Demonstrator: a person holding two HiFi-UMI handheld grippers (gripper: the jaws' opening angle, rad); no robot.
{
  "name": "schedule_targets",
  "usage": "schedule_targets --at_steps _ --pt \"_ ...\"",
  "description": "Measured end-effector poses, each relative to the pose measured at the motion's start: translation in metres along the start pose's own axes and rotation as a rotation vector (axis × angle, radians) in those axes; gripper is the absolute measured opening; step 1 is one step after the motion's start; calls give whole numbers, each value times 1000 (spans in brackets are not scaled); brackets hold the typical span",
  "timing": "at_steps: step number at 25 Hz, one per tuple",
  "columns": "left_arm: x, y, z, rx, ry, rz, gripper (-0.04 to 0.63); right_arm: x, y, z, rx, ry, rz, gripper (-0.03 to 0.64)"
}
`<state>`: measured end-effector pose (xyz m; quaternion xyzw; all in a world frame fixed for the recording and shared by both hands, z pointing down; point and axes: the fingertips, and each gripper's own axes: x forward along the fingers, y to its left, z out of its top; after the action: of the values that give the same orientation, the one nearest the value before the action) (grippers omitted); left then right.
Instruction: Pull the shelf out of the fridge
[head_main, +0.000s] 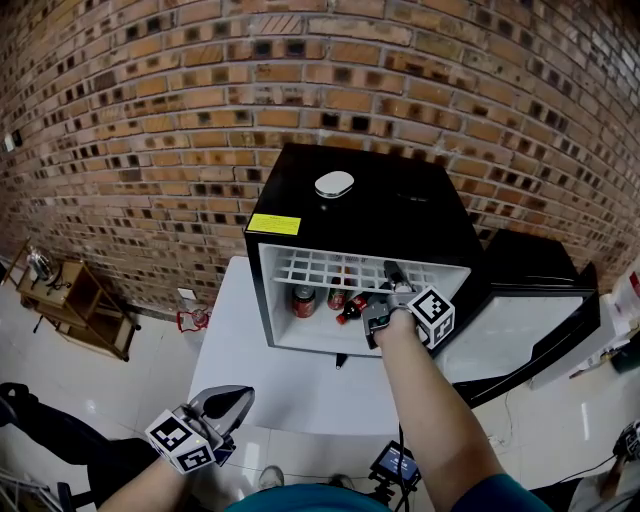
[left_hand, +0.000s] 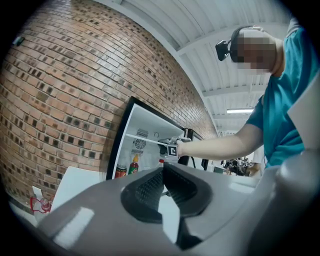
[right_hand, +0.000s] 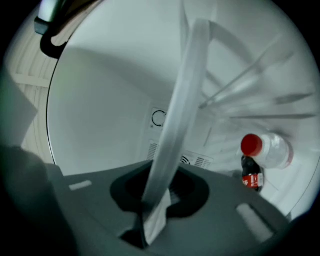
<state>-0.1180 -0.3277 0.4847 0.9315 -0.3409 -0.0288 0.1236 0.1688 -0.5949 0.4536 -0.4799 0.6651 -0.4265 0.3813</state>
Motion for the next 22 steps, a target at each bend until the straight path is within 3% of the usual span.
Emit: schedule_targets --at_steps 22 --pt "-14 -16 2 12 -25 -16 0 -61 10 -20 53 -14 4 44"
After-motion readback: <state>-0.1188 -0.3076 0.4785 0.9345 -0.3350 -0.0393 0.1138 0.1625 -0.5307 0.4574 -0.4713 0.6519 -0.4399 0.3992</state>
